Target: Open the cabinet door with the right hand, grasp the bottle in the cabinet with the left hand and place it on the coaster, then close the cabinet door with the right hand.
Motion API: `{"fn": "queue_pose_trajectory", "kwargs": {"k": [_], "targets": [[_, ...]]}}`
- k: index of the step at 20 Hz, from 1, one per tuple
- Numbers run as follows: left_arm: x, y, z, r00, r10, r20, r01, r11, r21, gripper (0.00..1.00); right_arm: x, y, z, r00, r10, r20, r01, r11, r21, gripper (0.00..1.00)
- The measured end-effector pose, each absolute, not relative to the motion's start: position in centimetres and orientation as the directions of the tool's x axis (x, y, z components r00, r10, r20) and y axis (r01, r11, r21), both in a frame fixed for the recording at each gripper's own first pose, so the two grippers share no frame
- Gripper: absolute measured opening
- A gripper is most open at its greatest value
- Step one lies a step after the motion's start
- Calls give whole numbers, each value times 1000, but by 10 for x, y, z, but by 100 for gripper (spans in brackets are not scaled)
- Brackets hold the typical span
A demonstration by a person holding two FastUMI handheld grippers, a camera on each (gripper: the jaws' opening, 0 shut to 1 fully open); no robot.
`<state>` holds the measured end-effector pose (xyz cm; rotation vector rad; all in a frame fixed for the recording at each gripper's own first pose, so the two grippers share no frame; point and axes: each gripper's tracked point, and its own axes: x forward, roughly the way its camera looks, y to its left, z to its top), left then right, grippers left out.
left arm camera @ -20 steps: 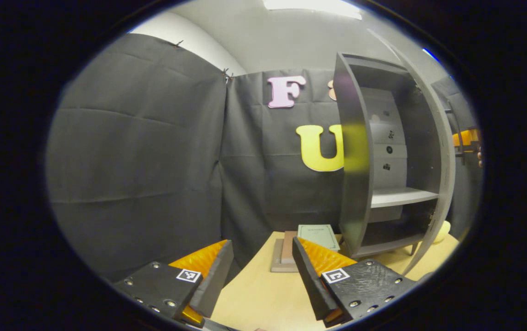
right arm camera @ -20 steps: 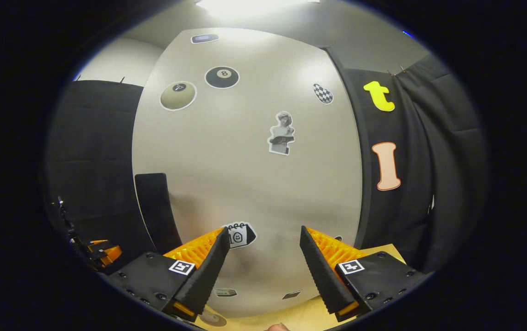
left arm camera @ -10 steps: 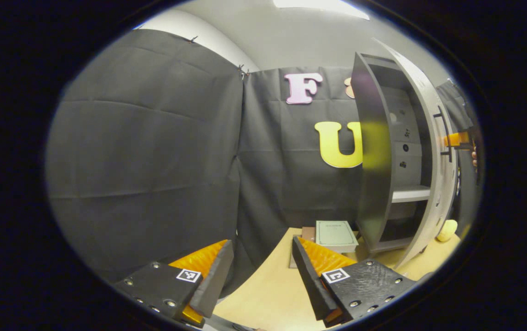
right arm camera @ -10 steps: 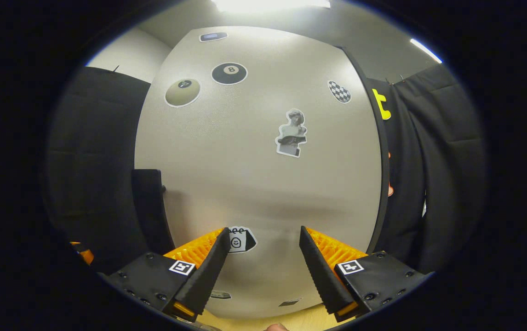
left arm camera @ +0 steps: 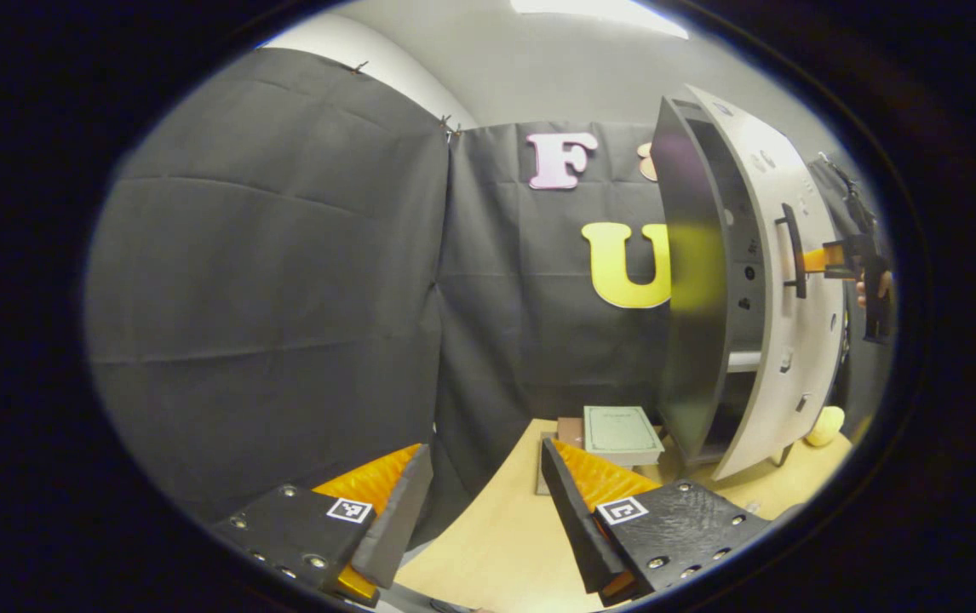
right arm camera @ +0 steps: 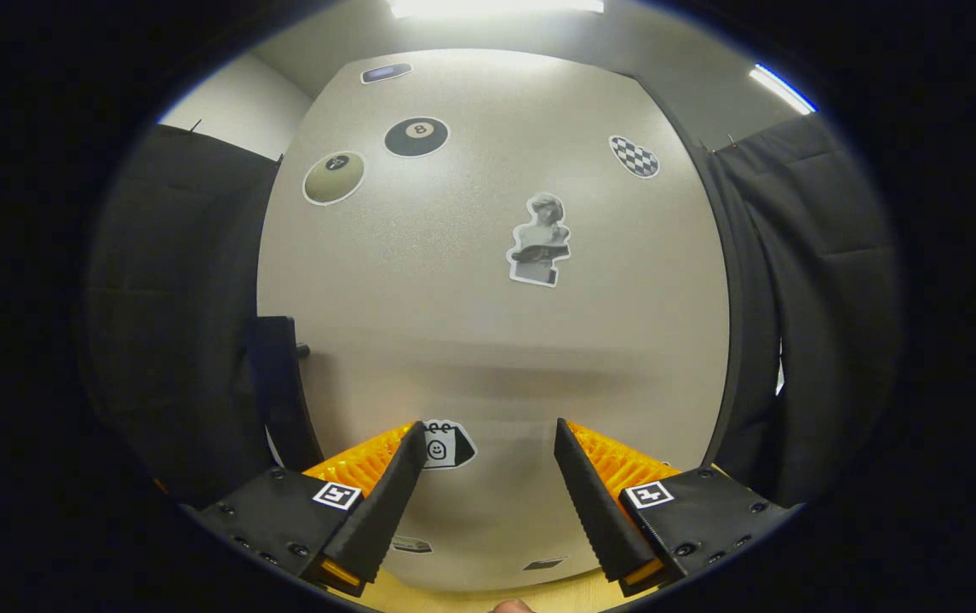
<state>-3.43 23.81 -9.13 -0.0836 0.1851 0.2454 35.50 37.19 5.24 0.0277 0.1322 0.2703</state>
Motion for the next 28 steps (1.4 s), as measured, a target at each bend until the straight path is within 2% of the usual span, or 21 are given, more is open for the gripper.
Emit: {"fn": "queue_pose_trajectory", "kwargs": {"k": [1,2,7,8,9,10,11,12,13,16,17,18,20,21,27,28], "targets": [[-32,232,-87,957,224,-184,-238,969,-59,77,353,373,54,952,278,-127,-274,960,52,97],[-29,224,-82,961,217,-173,-230,972,-57,80,351,374,57,949,292,-122,-287,956,57,97],[-15,167,-51,981,149,-120,-156,986,-53,77,314,341,70,950,299,-94,-299,954,9,97],[-13,152,-41,986,132,-105,-138,990,-43,77,303,331,72,948,304,-92,-305,952,1,92],[-11,139,-34,989,118,-93,-122,992,-35,77,292,320,74,948,306,-88,-308,951,-7,92],[-10,124,-26,991,103,-81,-106,994,-28,77,282,308,77,949,305,-83,-308,951,-16,96],[-9,108,-19,994,88,-70,-89,996,-25,77,272,297,79,949,305,-78,-307,951,-24,92],[-9,93,-12,995,72,-62,-74,997,-25,77,263,285,81,950,303,-75,-306,952,-30,96],[-9,79,-7,997,58,-56,-60,998,-25,78,254,272,82,951,301,-73,-304,952,-32,92],[-11,39,10,999,29,-36,-30,999,-22,79,232,230,84,957,285,-59,-287,957,-32,92],[-12,26,15,999,19,-28,-20,1000,-24,80,226,214,82,960,272,-60,-275,961,-34,96],[-14,12,20,1000,8,-23,-9,1000,-25,77,220,198,80,964,259,-62,-261,964,-39,96],[-17,-12,28,1000,-6,-15,6,1000,-19,82,209,166,75,970,235,-62,-238,970,-48,96],[-21,-23,31,1000,-11,-14,10,1000,-15,77,203,149,71,973,222,-64,-225,973,-55,96],[-49,-78,41,1000,-15,-17,15,1000,9,77,168,74,50,977,198,-83,-205,975,-86,96],[-55,-83,43,1000,-9,-14,10,1000,15,77,162,66,48,975,204,-85,-210,974,-80,92]]}}
